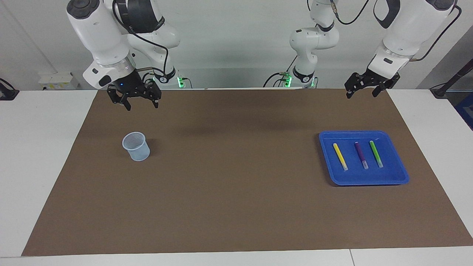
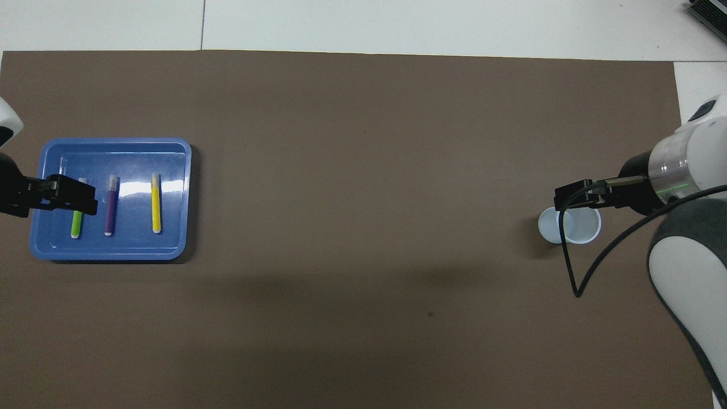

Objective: Transfer and insert pens with both arms

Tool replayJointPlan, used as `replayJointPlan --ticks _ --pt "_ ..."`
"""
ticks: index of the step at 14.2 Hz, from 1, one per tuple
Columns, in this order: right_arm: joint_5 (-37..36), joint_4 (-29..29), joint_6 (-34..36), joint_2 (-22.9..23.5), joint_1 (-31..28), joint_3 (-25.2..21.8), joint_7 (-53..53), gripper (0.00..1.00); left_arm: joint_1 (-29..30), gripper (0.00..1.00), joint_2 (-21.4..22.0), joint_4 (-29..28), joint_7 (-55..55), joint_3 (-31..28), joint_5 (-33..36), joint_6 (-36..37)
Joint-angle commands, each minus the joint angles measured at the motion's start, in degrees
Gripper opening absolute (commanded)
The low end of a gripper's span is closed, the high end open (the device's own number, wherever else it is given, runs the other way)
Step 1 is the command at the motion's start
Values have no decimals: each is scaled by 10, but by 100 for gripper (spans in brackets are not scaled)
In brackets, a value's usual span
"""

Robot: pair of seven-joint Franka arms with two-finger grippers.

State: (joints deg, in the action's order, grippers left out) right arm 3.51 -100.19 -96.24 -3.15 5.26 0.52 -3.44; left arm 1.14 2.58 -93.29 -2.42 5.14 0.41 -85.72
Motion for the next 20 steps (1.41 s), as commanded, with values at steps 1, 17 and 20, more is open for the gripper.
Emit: replayJointPlan --ticks 1,17,20 --pt "9 -13 -4 -13 -3 3 1 100 6 100 8 -5 -6 1 -9 0" --pt "-39 12 49 -8 7 4 5 100 6 100 8 -4 -6 1 -10 1" --pt "-39 12 49 -8 8 4 5 100 8 100 8 -5 -6 0 -9 -2"
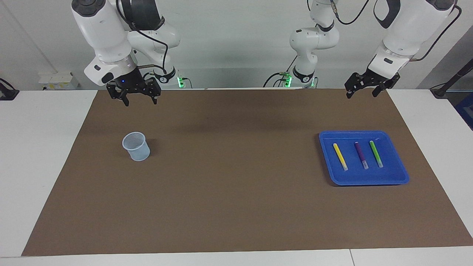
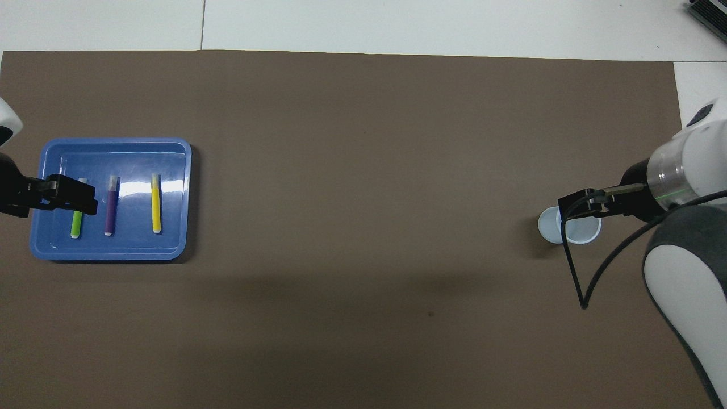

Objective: Transfer and insert pens with both arms

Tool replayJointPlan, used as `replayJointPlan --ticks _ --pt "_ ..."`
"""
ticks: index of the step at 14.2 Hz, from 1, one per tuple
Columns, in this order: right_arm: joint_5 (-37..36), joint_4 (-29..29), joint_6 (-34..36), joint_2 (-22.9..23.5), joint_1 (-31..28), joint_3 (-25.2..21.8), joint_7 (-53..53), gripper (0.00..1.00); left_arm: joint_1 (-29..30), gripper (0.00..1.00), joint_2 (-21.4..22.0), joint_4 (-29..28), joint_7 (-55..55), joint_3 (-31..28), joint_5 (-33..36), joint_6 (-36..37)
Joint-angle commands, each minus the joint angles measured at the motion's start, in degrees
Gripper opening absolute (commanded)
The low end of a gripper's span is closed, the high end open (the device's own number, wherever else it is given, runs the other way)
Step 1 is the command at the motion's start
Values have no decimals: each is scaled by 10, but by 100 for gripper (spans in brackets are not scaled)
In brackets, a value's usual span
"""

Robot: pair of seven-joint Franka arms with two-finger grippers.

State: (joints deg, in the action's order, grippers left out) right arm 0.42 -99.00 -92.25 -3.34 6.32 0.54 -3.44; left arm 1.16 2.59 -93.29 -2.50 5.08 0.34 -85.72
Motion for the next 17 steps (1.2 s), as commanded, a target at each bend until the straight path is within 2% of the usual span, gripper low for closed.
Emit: replayJointPlan --ticks 1,11,17 --pt "-9 0 9 -6 -3 3 5 100 12 100 8 -6 -5 2 -9 -5" --pt "13 8 10 -4 -3 5 2 100 35 100 9 -57 -4 1 -7 -77" --pt "74 -48 -49 -25 8 6 -1 100 36 100 6 -135 -2 0 -7 -178"
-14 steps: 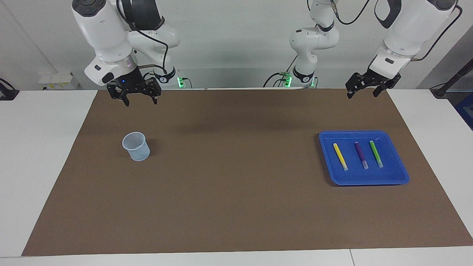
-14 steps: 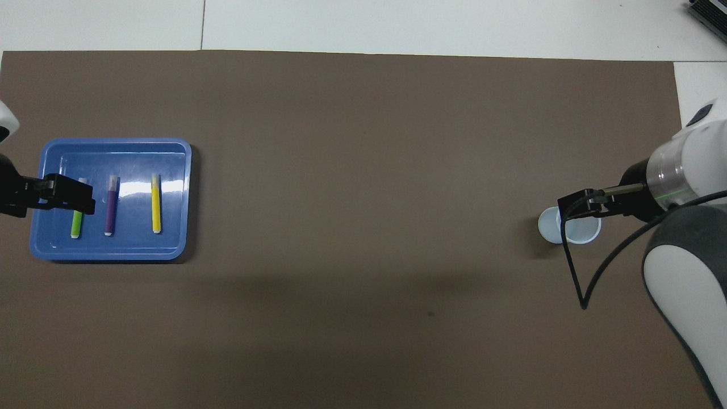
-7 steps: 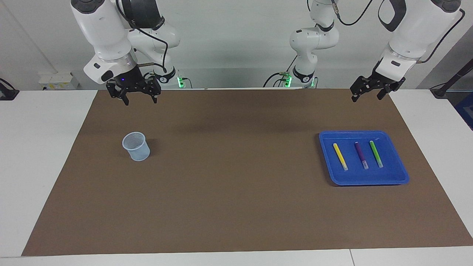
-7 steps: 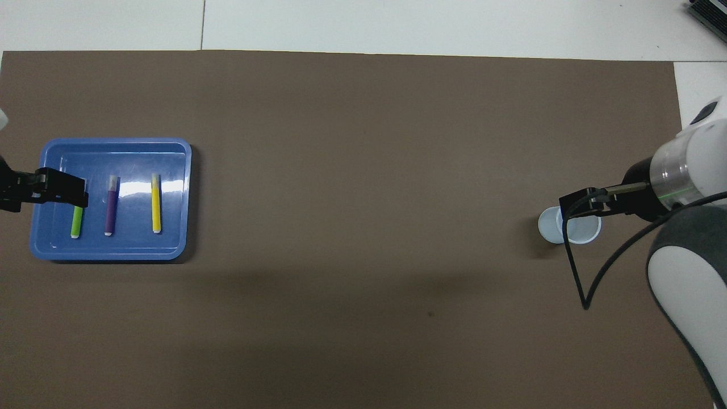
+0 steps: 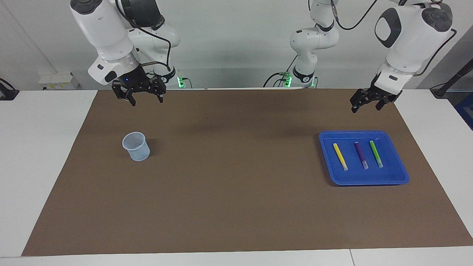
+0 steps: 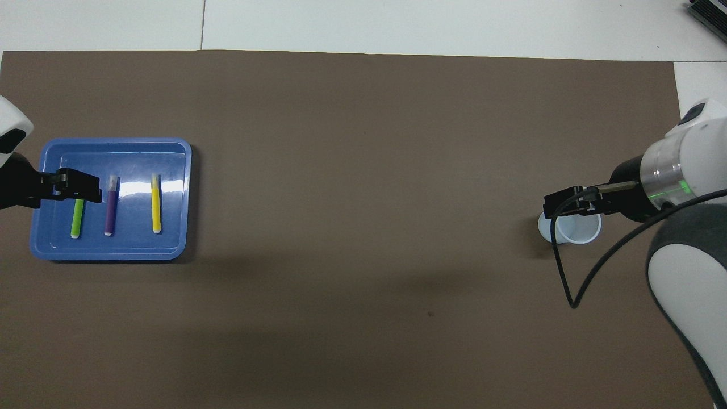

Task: Transfer and insert pens with both arms
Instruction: 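Lower the left gripper and grasp the yellow pen while the right gripper advances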

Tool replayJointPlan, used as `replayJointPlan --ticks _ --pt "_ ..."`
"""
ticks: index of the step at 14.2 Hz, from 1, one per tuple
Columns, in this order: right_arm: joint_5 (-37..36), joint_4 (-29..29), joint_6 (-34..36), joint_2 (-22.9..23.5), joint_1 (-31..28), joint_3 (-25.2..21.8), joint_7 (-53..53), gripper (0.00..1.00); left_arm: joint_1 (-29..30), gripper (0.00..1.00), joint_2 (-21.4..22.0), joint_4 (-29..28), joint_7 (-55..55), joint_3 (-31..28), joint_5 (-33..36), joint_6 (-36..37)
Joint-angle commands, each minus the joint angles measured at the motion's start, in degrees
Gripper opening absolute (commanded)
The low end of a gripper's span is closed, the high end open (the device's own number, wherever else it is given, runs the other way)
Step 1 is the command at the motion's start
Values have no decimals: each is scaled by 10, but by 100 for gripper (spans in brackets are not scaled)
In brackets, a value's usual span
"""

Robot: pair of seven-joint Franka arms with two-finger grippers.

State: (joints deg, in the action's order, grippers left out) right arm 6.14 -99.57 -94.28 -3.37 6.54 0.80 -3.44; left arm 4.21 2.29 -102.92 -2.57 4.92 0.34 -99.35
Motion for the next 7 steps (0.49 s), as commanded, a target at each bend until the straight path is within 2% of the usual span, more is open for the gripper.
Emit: replayJointPlan --ticks 1,3,7 --pt "18 -58 -41 -30 11 3 -2 100 5 100 6 -48 -1 2 -7 -58" --pt "19 -83 -70 -36 21 3 -13 100 6 100 -12 -59 -2 2 -7 -82" --pt "69 -120 -124 -39 50 3 -63 100 6 100 -33 -59 -3 2 -7 -87"
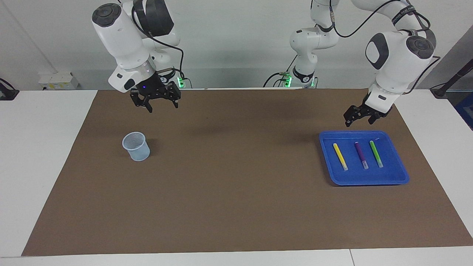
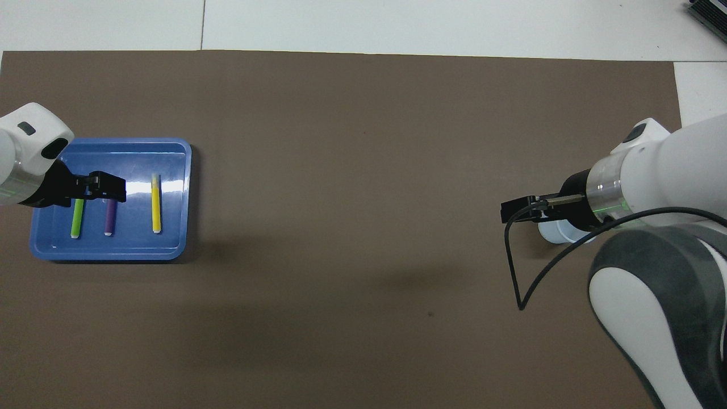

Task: Transfer and insert pens with both arms
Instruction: 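Lower the left gripper and grasp the yellow pen while the right gripper advances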

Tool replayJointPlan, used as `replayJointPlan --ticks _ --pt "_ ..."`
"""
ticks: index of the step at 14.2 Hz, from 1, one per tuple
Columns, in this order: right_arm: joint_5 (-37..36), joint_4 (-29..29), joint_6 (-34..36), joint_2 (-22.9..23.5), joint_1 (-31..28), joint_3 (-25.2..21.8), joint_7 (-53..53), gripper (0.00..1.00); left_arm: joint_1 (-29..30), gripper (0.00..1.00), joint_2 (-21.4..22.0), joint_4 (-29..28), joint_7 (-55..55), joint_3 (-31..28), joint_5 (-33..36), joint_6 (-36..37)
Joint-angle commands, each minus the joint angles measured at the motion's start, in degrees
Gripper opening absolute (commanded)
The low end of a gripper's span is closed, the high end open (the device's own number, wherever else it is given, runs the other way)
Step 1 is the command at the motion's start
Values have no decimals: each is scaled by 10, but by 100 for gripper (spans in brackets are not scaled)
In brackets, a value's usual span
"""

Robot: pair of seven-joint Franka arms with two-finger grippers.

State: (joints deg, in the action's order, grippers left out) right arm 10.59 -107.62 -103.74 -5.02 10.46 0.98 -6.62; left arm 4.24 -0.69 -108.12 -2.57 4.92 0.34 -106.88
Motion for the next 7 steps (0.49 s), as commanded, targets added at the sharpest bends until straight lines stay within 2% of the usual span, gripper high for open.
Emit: replayJointPlan --ticks 1,3,7 --pt "33 -48 -41 -23 20 2 -62 100 8 100 -8 -10 -3 2 -7 -13" --pt "40 -66 -72 -22 44 2 -126 100 11 100 -16 -22 -3 2 -7 -25" --pt "72 -93 -115 -13 62 2 -143 100 12 100 -18 -53 -4 1 -6 -69"
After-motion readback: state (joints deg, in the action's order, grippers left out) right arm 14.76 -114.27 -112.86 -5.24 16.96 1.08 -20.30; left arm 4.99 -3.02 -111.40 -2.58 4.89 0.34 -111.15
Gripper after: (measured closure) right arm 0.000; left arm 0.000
